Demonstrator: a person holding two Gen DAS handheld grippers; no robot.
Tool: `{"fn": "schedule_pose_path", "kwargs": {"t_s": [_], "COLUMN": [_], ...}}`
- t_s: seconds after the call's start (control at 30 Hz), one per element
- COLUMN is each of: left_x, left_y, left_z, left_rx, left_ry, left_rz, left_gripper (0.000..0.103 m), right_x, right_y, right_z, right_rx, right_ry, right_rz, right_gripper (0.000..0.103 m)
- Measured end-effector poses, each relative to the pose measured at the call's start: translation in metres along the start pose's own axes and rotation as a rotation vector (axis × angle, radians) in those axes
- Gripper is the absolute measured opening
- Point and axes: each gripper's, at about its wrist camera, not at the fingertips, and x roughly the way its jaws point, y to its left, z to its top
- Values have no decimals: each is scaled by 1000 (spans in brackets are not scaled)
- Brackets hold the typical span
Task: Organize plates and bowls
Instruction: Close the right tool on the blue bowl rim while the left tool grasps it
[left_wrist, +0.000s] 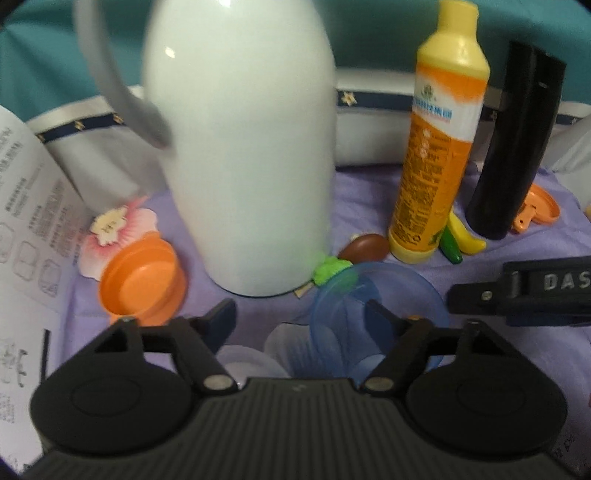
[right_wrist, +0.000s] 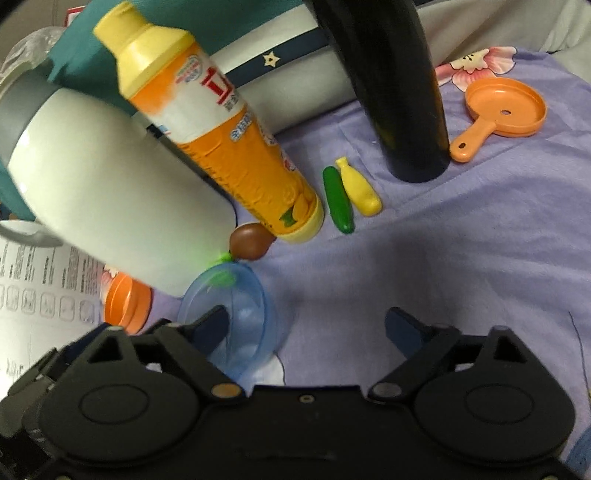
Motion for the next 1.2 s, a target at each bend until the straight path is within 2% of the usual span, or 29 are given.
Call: {"fn": "schedule_pose_path", "kwargs": {"t_s": [0.03, 0.17, 0.23, 0.3, 0.33, 0.37, 0.73, 1.2], "left_x": [5, 16, 22, 27, 28, 28, 10, -82], "left_y": [-1, -5, -6, -10, -12, -15, -32, -61], "left_z": [0, 0, 0, 0, -1, -2, -12, -39], "left_rx": [4, 12, 10, 16, 22, 29, -34, -35], "left_ry": [12, 47, 67, 91, 97, 98, 121, 62], "left_rz": [-6, -18, -31, -46, -47, -46, -73, -105], "left_gripper": [66, 53, 42, 24, 23, 21, 20, 20], "right_x": [4, 17, 22, 27, 28, 30, 1, -82], "right_y": [2, 9, 12, 14, 15, 16, 7, -14], "right_z": [0, -3, -4, -6, -7, -7, -15, -53], "right_rx": [-6, -15, -15, -21, -22, -17, 12, -10], "right_ry": [2, 15, 20, 25, 29, 34, 13, -19], "right_rz": [6, 30, 36, 45, 51, 59, 51, 47], "right_gripper": [74, 52, 38, 27, 20, 18, 18, 18]}}
